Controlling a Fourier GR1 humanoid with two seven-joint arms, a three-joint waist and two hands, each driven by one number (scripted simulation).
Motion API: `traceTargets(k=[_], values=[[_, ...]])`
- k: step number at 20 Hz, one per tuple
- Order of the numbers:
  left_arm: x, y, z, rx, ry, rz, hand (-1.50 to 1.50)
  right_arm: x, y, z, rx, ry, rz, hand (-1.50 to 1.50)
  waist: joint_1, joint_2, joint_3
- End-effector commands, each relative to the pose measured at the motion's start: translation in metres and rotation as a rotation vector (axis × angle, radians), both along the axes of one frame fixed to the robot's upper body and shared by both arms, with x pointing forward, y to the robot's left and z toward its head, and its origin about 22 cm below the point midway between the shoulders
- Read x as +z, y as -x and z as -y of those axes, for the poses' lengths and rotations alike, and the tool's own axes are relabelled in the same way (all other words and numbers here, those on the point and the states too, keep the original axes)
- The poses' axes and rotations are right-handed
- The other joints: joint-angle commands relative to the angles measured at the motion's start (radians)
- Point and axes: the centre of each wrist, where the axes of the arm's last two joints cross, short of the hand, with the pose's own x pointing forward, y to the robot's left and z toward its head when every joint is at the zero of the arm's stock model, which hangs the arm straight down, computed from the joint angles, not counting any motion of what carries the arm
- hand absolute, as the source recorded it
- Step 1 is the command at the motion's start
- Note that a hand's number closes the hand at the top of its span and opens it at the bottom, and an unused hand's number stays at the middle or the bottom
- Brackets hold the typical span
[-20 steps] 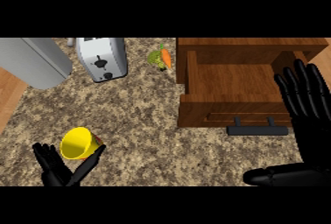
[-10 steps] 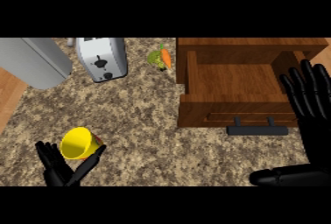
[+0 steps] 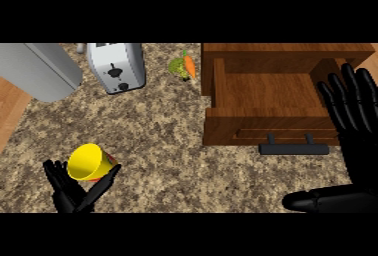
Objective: Pick up the cup, place it into the drawer and close the drawer
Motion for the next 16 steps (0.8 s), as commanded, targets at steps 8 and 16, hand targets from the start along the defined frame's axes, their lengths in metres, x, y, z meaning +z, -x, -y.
traceTargets(k=[8, 16], values=[[-0.018, 0.001, 0.007, -0.112, 0.094, 0.142, -1.50, -0.010, -0.002, -0.003, 0.006, -0.007, -0.016, -1.50, 0.000, 0.001, 0.000], [-0.016, -0.023, 0.010, -0.166, 0.084, 0.239, 1.50, 0.000, -0.009, -0.003, 0.009, 0.002, 0.004, -1.50, 0.000, 0.001, 0.000]])
